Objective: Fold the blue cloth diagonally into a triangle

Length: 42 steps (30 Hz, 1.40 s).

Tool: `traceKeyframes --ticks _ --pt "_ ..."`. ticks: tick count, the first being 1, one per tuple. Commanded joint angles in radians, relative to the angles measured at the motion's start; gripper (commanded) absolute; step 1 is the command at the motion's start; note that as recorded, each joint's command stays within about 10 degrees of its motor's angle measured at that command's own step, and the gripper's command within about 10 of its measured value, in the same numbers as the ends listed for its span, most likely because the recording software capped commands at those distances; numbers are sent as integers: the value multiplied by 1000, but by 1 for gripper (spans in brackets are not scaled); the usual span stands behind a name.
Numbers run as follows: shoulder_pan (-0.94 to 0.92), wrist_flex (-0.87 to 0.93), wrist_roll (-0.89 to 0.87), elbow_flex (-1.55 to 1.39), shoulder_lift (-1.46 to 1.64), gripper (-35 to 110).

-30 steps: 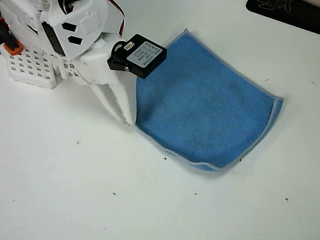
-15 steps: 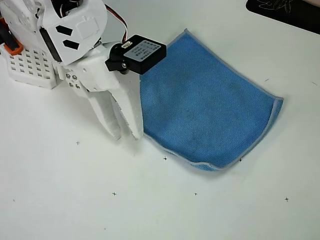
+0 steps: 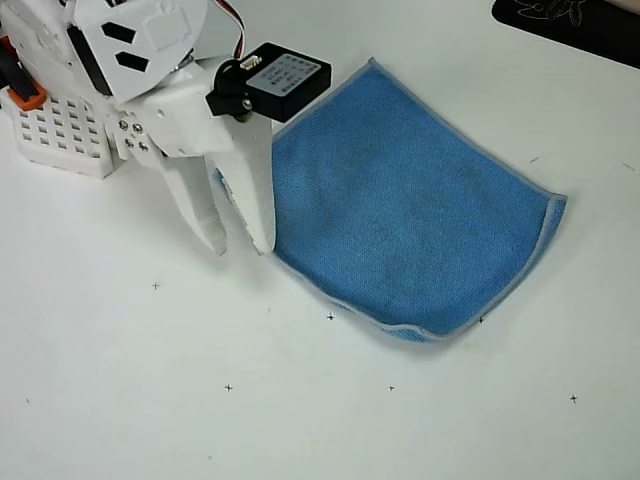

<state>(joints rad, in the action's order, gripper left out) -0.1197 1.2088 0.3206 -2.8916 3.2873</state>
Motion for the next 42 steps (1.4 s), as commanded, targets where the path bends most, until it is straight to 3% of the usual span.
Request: traceKeyframes --ticks 1,7,14,27,42 --pt "-9 9 12 127 -84 26" --pt "35 0 18 189 -256 26" --pt "135 -160 137 282 -526 26" --pt "333 -287 225 508 -959 26" --pt "387 -244 279 873 -1289 26"
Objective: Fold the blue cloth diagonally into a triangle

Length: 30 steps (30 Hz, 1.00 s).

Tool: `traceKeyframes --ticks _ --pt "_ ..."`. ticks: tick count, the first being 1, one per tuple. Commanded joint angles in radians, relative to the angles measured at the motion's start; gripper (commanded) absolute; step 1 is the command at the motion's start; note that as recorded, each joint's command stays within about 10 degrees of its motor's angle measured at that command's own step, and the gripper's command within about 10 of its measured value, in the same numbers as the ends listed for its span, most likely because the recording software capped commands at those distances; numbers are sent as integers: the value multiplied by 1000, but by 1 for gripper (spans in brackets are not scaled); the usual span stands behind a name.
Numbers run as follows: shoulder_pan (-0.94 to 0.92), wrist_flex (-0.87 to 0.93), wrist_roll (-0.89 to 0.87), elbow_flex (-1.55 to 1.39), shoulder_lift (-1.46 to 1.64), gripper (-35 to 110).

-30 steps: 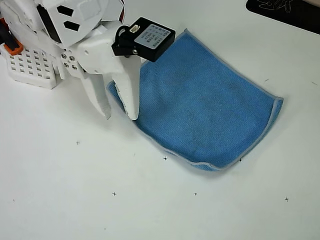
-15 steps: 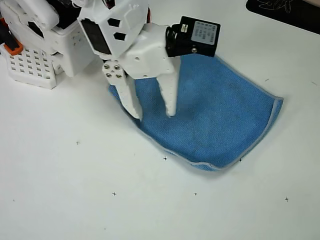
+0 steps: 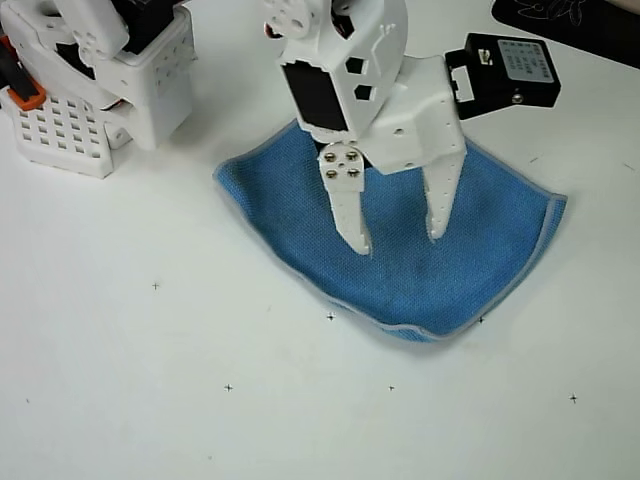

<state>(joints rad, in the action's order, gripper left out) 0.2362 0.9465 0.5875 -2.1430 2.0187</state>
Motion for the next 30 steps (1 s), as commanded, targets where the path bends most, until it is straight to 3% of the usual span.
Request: traceKeyframes --ticks 1,11,30 --pt "38 20 8 143 -44 26" --pt "115 26 -8 249 -152 26" --pt "253 206 -28 729 -517 26"
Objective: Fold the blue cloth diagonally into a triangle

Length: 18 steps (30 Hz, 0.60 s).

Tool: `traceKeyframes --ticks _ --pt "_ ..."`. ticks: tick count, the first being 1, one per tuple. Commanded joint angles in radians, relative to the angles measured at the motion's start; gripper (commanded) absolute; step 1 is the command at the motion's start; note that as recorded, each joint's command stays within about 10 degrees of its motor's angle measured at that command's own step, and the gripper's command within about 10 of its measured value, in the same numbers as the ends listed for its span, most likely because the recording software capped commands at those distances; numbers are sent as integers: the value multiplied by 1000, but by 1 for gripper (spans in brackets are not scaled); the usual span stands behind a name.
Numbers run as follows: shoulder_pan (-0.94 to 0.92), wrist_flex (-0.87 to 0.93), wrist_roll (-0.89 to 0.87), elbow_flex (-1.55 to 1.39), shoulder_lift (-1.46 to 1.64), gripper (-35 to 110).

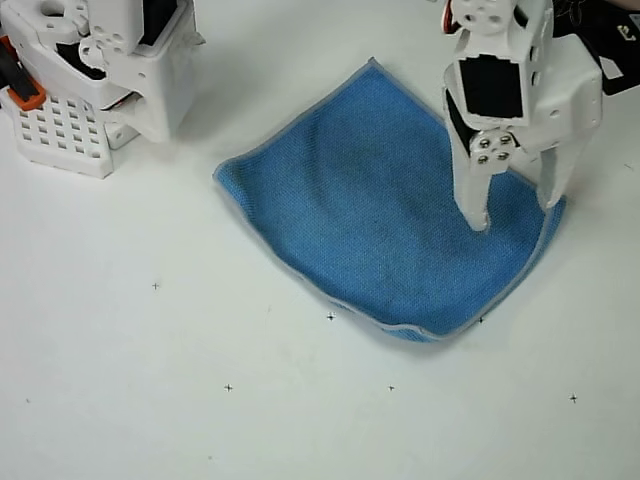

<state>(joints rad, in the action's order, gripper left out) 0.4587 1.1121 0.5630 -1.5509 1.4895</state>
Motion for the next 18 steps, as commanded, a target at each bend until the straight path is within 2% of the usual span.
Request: traceKeyframes --ticks 1,18 --pt "37 48 -3 158 -2 26" --pt "101 118 -38 393 -229 26"
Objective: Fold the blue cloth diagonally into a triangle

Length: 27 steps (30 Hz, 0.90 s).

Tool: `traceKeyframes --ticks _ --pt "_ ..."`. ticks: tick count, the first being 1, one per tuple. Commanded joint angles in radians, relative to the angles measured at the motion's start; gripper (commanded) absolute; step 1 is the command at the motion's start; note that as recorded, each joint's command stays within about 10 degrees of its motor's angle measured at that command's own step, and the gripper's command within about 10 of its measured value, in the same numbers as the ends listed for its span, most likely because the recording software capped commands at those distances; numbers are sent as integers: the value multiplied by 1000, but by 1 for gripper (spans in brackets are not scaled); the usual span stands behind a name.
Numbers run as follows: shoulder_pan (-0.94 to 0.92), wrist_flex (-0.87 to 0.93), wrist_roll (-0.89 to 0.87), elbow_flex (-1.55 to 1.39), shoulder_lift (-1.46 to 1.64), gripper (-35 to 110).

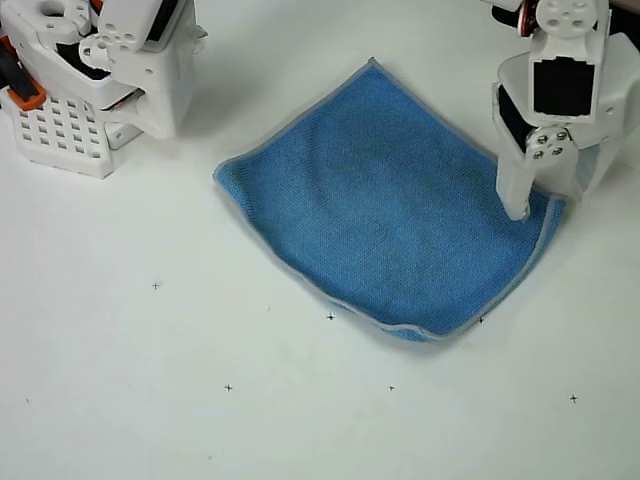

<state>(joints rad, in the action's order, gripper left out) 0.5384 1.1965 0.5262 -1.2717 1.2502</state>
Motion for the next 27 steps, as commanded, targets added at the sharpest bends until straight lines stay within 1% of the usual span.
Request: traceKeyframes --ticks 1,20,27 --pt "23 40 -9 126 0 26" --pt "52 46 -54 138 -43 26" --pt "67 140 -75 318 -172 25"
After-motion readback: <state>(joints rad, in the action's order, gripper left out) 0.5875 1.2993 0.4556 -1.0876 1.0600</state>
